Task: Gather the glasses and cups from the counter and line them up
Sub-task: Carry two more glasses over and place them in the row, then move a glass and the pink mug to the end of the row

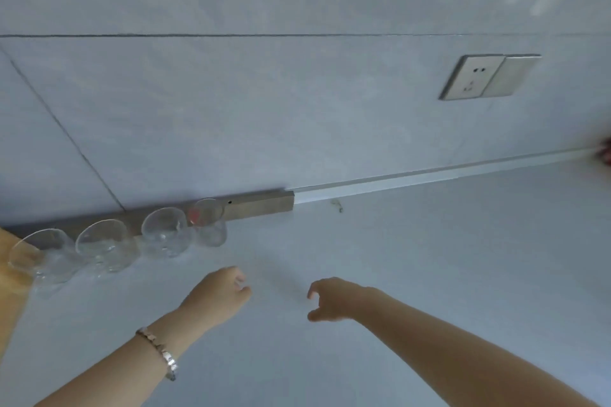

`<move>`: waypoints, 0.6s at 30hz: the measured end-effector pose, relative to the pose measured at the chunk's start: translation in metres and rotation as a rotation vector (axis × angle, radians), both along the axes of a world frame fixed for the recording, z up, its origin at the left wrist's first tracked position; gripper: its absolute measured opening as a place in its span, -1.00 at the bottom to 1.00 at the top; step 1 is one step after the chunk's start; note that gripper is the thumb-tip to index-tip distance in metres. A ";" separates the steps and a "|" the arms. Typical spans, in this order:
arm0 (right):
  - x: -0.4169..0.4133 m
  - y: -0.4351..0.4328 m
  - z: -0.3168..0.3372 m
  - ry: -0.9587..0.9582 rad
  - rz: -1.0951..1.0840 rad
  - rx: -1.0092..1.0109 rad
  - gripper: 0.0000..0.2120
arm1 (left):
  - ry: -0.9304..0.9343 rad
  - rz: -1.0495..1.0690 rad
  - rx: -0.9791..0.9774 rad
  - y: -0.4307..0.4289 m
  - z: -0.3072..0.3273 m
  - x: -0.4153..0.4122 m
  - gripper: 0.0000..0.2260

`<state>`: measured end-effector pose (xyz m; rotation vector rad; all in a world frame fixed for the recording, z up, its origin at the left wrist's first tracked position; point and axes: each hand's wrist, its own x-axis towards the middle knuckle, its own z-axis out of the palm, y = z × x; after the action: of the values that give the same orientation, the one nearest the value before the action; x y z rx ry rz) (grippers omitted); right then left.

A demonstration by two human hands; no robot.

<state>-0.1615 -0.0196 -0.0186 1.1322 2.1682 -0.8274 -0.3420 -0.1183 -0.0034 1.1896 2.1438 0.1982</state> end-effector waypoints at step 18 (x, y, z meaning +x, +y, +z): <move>0.530 0.072 0.025 -0.037 -0.603 0.097 -0.57 | -0.035 -0.590 -0.077 0.161 -0.007 0.458 -0.73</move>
<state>0.3680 0.0527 0.0063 1.8794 1.8627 -0.9372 0.1156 0.0423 -0.0106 1.6916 1.6646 -0.1225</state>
